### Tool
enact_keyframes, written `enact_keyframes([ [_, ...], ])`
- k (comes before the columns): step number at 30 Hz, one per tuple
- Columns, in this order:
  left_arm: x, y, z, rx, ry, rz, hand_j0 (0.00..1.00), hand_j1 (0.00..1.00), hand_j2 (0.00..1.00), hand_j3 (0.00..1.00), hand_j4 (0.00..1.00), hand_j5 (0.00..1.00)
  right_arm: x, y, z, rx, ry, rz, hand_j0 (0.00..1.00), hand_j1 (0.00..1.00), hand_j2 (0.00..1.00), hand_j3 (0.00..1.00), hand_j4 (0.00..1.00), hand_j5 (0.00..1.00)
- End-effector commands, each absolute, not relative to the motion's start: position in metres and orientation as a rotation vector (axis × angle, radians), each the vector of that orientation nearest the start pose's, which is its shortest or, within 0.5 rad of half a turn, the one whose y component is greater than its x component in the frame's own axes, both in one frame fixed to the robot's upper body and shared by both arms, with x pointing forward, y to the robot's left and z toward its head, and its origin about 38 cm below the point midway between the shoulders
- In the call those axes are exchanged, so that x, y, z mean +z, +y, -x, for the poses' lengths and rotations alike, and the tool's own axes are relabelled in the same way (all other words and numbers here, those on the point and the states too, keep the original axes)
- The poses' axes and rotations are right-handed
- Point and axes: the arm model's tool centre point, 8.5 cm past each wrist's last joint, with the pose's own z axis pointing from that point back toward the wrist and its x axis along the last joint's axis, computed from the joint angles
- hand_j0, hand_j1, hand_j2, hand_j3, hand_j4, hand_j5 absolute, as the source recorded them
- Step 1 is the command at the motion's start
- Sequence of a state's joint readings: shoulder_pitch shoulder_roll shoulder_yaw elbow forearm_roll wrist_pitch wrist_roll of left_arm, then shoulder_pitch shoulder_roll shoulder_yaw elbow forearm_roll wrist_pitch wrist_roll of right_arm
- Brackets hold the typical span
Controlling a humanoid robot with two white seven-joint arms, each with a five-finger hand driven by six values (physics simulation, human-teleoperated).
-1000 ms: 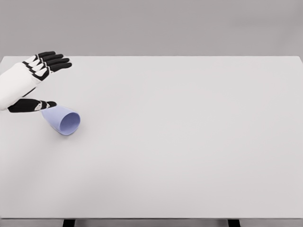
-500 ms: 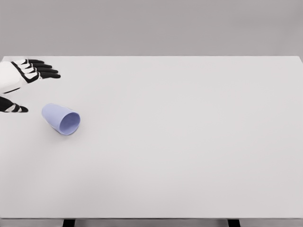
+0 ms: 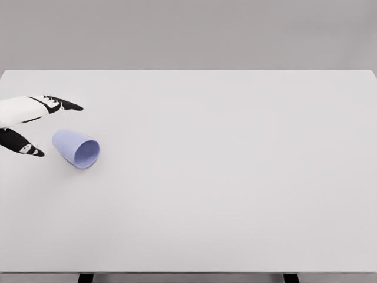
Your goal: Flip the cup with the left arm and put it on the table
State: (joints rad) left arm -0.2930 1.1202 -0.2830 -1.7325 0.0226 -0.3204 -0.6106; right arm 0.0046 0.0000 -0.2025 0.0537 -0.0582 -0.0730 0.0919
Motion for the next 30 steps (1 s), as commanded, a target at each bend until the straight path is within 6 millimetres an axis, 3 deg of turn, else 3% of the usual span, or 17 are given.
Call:
enact_keyframes([
  [1,0.261,0.379,-0.364,-1.753,-1.289,-0.280,1.00,1.00,1.00,1.00,1.00,1.00,-0.261,-0.262,0.012,-0.258,-0.038,0.002,1.00,1.00,1.00,1.00,1.00,1.00],
  [30,0.201,0.365,-0.384,-1.738,-1.245,-0.301,1.00,1.00,1.00,1.00,1.00,1.00,-0.261,-0.262,0.012,-0.258,-0.038,0.002,1.00,1.00,1.00,1.00,1.00,1.00],
])
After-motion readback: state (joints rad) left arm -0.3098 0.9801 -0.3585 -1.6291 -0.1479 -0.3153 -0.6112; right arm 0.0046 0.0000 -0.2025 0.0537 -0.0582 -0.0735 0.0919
